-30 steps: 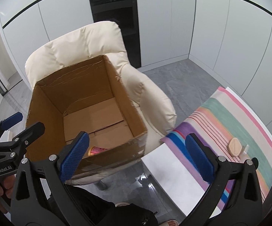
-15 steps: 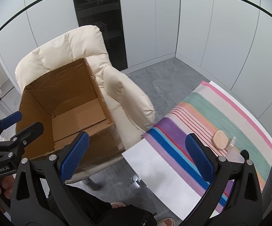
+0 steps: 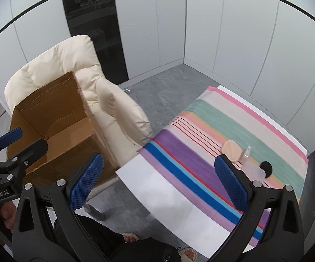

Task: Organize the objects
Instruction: 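Withdraw both tools from the box back toward the rug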

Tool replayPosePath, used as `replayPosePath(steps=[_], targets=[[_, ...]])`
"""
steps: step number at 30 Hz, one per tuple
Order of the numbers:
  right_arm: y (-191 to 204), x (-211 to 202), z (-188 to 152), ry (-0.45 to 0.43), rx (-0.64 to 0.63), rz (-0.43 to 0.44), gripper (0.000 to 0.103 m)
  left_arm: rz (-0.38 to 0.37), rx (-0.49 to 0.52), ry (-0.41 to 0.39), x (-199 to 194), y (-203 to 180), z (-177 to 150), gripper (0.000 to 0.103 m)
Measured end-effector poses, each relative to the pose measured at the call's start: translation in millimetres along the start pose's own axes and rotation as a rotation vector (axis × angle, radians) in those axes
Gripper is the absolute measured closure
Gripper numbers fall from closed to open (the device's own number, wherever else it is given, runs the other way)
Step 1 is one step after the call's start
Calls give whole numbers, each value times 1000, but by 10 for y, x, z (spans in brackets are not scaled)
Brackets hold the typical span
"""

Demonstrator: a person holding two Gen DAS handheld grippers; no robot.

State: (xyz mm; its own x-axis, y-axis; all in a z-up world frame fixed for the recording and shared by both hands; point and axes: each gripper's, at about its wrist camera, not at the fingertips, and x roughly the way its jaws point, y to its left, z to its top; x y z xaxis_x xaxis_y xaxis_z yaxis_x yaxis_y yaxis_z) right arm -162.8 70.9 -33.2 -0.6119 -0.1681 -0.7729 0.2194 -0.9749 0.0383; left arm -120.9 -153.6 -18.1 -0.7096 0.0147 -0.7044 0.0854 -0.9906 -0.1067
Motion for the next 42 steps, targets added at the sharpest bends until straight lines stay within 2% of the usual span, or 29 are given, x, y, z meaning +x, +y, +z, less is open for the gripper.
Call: replayPosePath(steps=[24, 36, 42], targets=[[-952, -327, -319, -25, 137, -126, 0, -136, 144, 27, 173, -994, -59, 1], [-1357, -455, -542, 2, 215, -114, 0, -188, 191, 30, 240, -1449, -104, 1], [-1578, -539, -653, 13, 254, -142, 0, -202, 223, 43, 274, -1660, -138, 1]])
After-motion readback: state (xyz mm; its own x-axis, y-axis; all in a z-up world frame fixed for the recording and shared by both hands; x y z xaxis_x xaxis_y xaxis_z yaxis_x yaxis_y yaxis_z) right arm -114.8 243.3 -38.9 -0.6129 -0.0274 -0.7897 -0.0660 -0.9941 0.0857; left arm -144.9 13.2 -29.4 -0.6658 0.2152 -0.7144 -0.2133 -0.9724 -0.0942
